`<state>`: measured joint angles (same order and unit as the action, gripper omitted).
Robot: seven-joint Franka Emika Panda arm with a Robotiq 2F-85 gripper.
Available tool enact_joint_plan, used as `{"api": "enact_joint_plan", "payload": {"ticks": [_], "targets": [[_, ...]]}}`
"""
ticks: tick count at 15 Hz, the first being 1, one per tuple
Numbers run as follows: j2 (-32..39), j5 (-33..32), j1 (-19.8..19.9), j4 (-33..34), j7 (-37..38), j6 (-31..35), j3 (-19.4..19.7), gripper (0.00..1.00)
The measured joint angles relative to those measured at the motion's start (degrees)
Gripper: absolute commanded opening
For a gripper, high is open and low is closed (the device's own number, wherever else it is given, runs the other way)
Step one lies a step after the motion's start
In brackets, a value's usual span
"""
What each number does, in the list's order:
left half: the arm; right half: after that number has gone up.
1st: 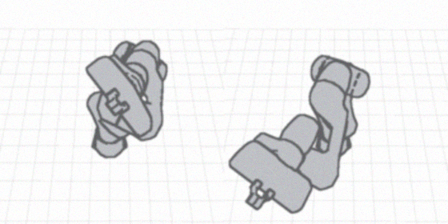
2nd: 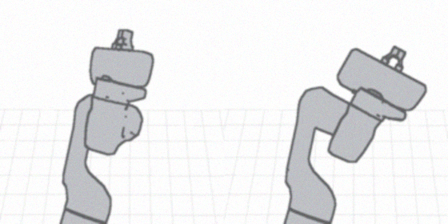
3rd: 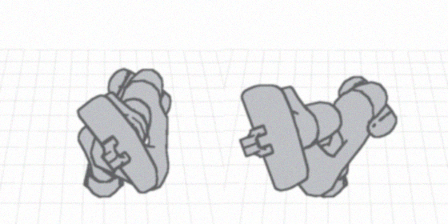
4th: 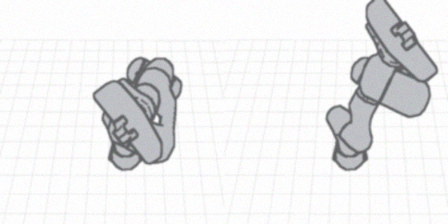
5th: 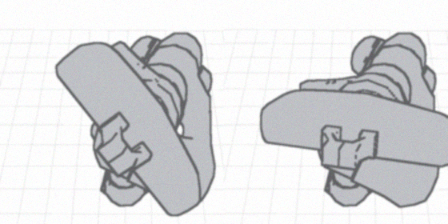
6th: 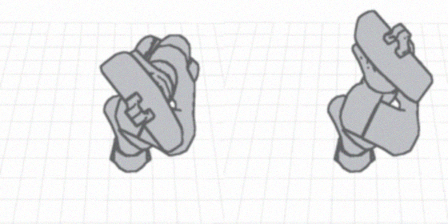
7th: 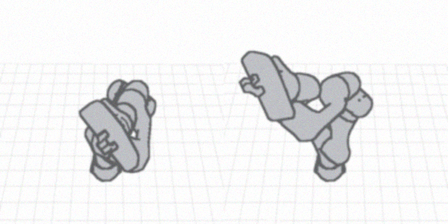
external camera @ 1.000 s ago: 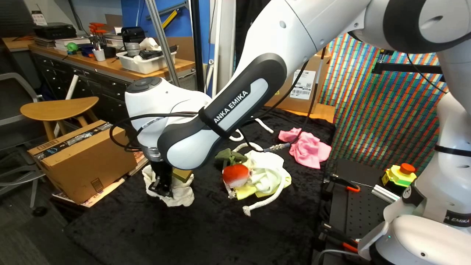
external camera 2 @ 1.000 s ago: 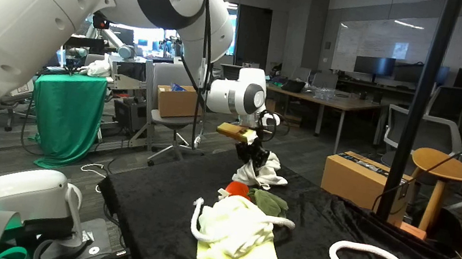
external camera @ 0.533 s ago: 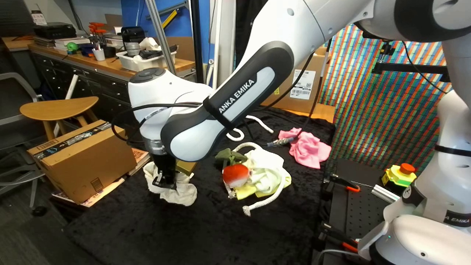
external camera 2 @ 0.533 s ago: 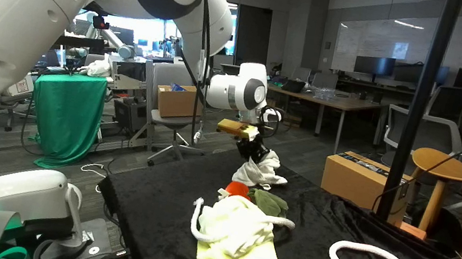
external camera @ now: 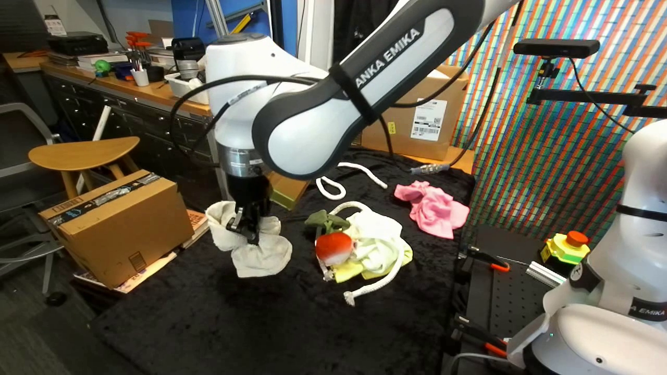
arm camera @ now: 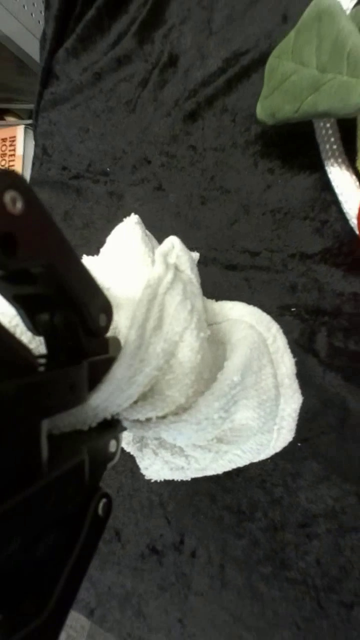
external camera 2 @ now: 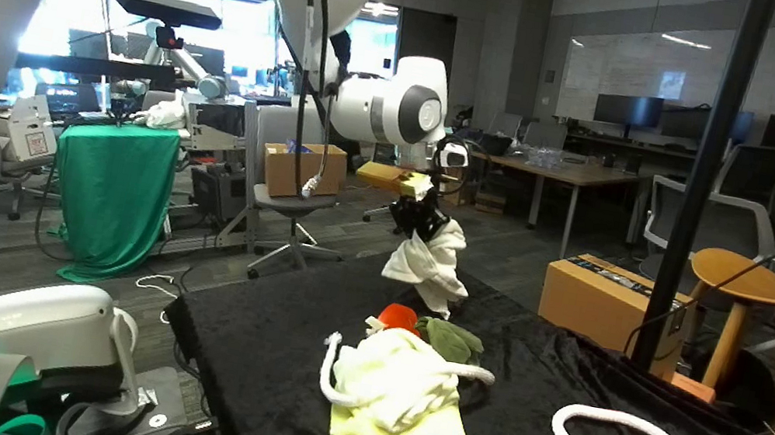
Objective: One by one, put all the objects in the center of the table
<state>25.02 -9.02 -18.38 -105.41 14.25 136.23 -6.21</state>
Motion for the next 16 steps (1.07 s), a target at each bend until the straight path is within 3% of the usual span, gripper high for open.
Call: {"api": "enact_joint_plan", "payload": {"ticks": [16], "targets": [[-31.50,13.84,9.45,-30.99,-11.45,0.44,-0.13,0.09]]}}
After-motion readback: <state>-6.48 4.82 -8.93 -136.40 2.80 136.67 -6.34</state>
